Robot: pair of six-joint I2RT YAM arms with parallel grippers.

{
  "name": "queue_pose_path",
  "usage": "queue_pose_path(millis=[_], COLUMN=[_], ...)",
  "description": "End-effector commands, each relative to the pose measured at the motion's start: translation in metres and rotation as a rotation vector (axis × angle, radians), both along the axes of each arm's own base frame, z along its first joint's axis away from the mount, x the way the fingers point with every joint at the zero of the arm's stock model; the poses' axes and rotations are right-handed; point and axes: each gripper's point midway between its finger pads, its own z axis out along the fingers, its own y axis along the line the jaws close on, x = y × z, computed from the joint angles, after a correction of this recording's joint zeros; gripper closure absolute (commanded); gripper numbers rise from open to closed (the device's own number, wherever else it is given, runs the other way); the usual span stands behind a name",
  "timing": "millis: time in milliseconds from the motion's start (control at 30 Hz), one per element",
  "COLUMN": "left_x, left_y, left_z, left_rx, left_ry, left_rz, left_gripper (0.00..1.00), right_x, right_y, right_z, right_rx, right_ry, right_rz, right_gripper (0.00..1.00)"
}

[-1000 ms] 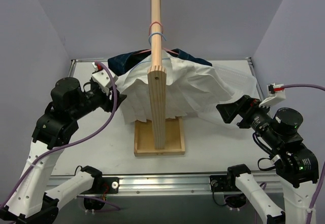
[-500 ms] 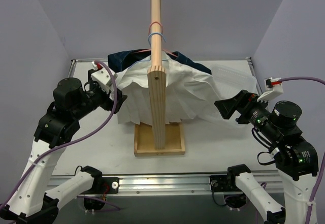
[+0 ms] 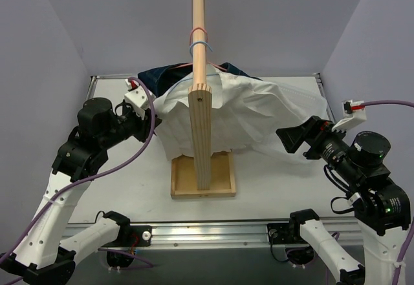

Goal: Remove the skirt from the hanger

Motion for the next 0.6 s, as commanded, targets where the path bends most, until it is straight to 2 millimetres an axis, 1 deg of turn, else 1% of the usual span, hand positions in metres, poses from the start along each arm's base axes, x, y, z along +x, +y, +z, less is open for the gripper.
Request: queue_pose_path(millis=[0,67,233,433,467,500,567], left_x=[0.000,0.002,-0.005,-0.019,-0.023,-0.023,-0.028], left_y=[-0.013,-0.013,-0.014,-0.008,-0.004,0.001,0.010], left_z=[0.015,0.015,0.031,0.058,0.064,0.065,0.072], left_rx=[-0.055,-0.057,-0.100,-0.179,-0.186,-0.181,-0.187], left_ry=[-0.035,-0.025,-0.035,-0.075,-0.094,-0.099,-0.129], left_rz=[-0.063,-0.057,-0.063,-0.039,-0.030,-0.002,0.036], left_gripper=[0.83,0.97,0.98,0.98,0.95,0.83,0.50], right_x=[0.000,0.001,0.000,0.002,0.002,0.002,0.002], right_y=[-0.002,-0.001,-0.003,-0.002,-0.002,-0.001,-0.001], right_z=[0.008,0.008,0.011,0.010,0.010,0.010,0.009], right_rx=[-0.002,0.001,-0.003,0.000,0.001,0.002,0.001], right_ry=[-0.027,-0.025,-0.032,-0.026,-0.029,-0.029,-0.026], right_rz=[-0.008,-0.008,-0.014,-0.011,-0.011,-0.009,-0.006], right_gripper=[0.00,0.00,0.00,0.00,0.00,0.00,0.00])
